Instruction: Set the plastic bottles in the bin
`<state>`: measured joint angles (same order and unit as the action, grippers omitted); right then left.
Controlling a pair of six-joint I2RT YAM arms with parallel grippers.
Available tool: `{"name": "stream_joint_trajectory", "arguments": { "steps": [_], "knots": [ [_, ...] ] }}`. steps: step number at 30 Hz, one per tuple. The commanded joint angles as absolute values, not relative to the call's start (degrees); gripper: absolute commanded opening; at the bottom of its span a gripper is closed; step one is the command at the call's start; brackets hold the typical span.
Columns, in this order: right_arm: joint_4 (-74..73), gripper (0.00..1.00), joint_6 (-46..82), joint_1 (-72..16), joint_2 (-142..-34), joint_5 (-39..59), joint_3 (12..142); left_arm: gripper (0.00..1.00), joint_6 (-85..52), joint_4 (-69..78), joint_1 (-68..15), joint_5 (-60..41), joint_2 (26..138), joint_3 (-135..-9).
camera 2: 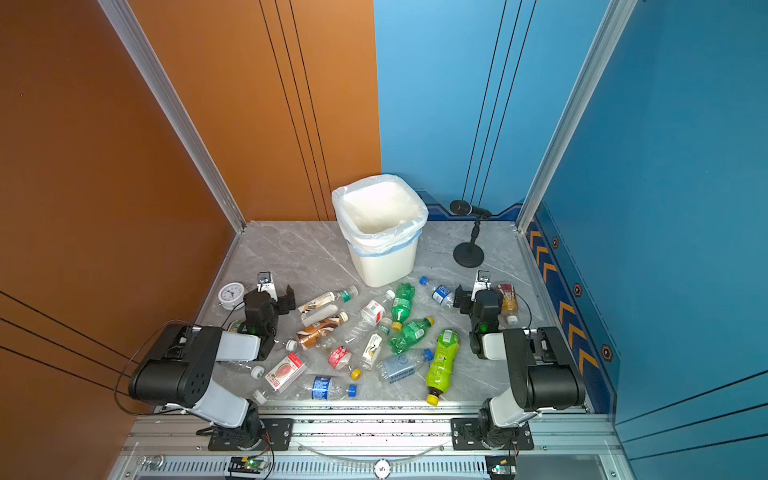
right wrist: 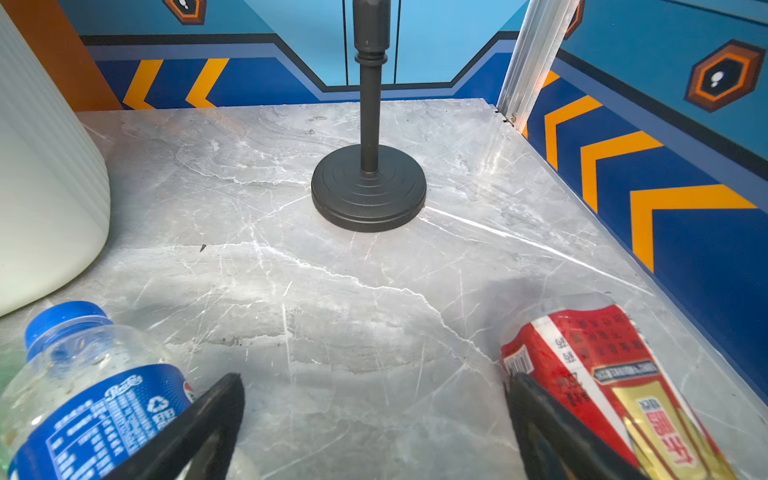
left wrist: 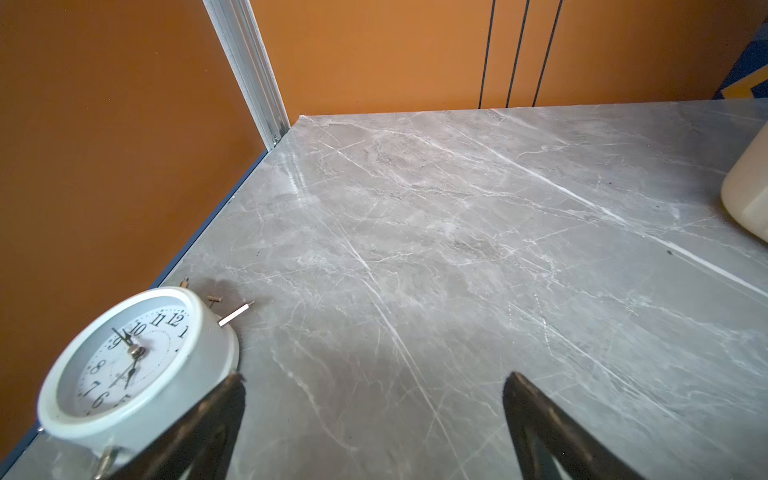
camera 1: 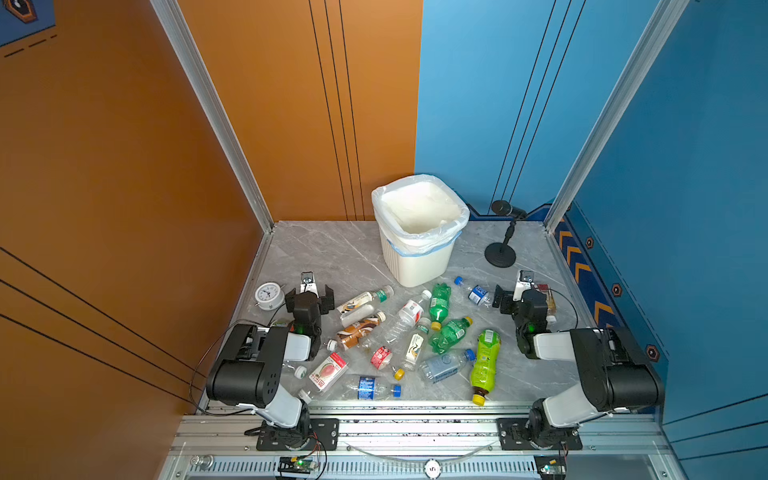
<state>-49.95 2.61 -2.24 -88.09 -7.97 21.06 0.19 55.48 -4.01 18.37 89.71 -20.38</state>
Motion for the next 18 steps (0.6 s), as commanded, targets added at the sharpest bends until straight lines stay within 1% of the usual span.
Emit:
{"name": "stream_joint_trajectory", "arguments": {
  "steps": [1,18],
  "knots": [
    [-49.06,0.99,3.25,-2.11,-87.8,-9.18,22.12,0.98,-0.34,54.76,-3.6,17.22,89.84,-21.02],
    [-48.89,0.99,3.44,-1.93,-87.82,-8.95,22.25,0.98,-0.53,54.15,-3.27,16.58,90.0,-21.4]
  ]
}}
